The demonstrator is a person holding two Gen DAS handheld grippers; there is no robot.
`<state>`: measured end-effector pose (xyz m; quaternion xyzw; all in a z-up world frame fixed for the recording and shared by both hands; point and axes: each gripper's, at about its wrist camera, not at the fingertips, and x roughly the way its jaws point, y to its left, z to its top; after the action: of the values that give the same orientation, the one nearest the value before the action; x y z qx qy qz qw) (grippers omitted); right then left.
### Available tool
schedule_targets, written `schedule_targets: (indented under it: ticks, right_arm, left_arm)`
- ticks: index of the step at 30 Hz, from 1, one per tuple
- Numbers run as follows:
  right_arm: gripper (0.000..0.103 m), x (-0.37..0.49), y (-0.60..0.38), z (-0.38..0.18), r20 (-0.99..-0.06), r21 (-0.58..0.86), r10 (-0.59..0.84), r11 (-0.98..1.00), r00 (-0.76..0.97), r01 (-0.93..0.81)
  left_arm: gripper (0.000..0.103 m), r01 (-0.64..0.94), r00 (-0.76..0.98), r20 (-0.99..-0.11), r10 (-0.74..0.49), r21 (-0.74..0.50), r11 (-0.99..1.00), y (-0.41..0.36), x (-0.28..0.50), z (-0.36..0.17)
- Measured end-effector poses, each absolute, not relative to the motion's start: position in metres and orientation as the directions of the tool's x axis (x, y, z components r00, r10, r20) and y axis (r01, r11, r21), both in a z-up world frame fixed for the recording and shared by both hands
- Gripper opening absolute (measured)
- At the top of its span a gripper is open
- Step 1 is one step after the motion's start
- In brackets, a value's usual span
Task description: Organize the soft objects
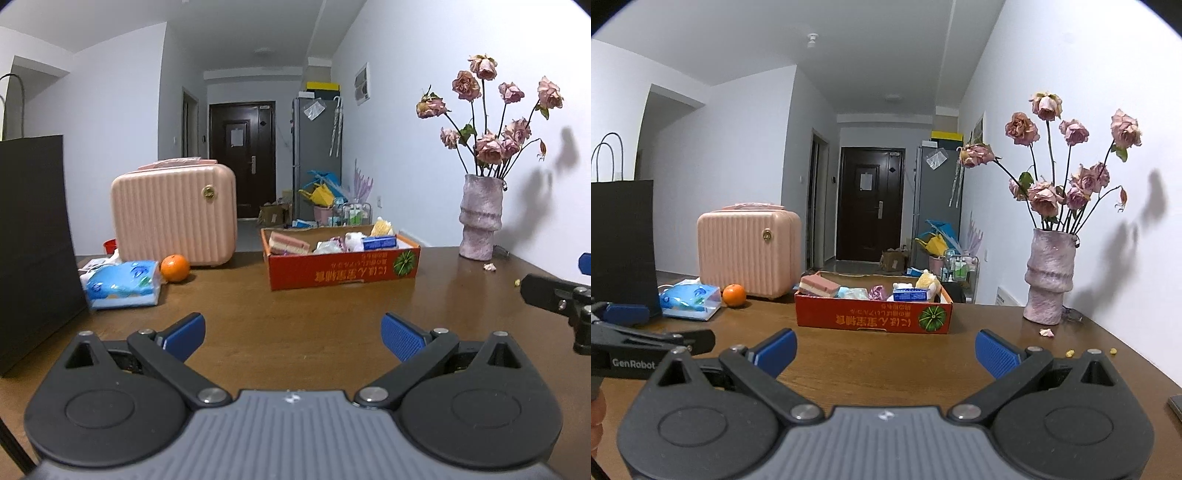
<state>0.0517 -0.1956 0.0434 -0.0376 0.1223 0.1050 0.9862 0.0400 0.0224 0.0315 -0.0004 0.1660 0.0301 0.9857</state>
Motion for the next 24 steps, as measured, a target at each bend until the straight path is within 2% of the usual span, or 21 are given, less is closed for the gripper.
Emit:
schedule_targets:
  ticks: [9,24]
  right_arm:
    - [0.103,0.023,-0.193,0.039,-0.28,-0.066,0.183,0.976,0.942,-0.209]
    - [0.103,0.007,-0.202,0.041,-0.265,-0.058,0.178,0.978,0.948,-0.2]
  left_arm:
    - [0.103,-0.055,0.948,-0.311,0.059,0.021,0.998,0.021,0.008,0.031]
    - [0.103,-0.032,0.952,-0.304,0.039,0.03,0.999,0.011,-0.002,0.031]
